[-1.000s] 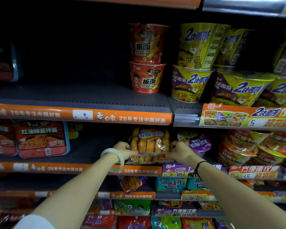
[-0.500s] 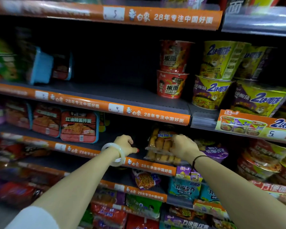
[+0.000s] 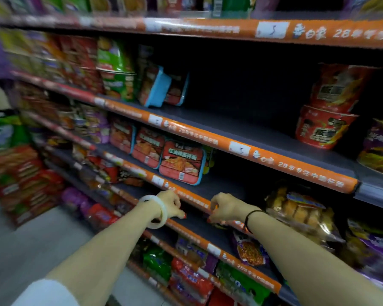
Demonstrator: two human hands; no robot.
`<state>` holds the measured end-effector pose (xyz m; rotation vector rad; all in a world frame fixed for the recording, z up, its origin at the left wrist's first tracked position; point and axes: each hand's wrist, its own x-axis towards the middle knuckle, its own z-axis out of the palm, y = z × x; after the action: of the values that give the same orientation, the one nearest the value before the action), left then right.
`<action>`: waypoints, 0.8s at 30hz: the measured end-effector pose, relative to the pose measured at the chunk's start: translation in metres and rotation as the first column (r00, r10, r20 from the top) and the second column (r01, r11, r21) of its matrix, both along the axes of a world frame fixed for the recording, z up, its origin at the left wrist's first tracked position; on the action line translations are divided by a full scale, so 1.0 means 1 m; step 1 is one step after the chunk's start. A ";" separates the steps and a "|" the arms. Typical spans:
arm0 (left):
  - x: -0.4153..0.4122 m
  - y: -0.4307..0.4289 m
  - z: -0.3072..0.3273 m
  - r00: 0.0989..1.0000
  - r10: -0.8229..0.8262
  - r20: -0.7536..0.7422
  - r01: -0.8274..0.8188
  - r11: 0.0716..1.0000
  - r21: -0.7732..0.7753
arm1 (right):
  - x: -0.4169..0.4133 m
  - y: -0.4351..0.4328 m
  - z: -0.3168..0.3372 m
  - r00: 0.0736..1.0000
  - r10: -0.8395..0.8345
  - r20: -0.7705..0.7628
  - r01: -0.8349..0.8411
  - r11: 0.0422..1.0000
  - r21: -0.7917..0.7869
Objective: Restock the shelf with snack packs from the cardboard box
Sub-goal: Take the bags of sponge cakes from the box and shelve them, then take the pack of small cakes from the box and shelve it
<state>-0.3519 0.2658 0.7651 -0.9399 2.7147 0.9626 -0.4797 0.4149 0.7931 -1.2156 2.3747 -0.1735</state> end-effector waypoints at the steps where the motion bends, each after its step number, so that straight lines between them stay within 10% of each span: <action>1: 0.015 -0.012 -0.003 0.999 0.030 0.011 -0.030 0.999 -0.010 | 0.009 -0.015 -0.001 1.000 0.022 0.019 -0.022 1.000 0.004; 24: 0.284 -0.177 -0.098 0.804 0.575 0.150 -0.588 0.807 0.060 | 0.211 -0.275 -0.101 0.843 0.507 0.180 -0.523 0.851 0.055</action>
<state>-0.0683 0.0888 0.6675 -1.8052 2.2650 1.0646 -0.2687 0.1399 0.6922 -1.6713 1.8155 0.0279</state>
